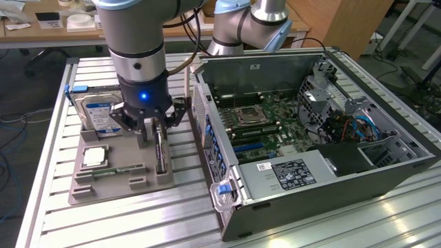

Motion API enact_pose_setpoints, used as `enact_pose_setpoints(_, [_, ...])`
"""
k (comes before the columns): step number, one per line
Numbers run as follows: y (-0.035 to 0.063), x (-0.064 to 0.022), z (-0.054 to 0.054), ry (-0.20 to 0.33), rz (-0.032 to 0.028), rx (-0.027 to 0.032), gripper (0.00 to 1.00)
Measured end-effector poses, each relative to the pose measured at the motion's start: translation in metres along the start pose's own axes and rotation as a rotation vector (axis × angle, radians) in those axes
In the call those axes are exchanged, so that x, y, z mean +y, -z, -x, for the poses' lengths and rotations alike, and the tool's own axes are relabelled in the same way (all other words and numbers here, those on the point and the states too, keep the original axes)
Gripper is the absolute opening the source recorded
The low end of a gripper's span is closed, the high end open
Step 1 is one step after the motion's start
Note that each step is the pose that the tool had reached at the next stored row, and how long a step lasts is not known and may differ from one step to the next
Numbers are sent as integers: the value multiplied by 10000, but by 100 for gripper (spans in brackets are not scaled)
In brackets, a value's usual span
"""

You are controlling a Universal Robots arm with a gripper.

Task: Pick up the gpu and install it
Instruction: 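Pick up the gpu and move the gpu toward the slot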

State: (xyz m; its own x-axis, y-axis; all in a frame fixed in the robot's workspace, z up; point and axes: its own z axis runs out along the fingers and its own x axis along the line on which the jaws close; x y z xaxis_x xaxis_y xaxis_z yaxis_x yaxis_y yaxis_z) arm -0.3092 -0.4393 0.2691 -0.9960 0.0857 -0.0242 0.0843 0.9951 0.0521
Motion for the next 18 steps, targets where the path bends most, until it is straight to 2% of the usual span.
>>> enact_pose_setpoints(11, [-125,-7,-3,0,1,-1,47])
enact_pose_setpoints(18, [-159,-5,24,-2,0,0,47])
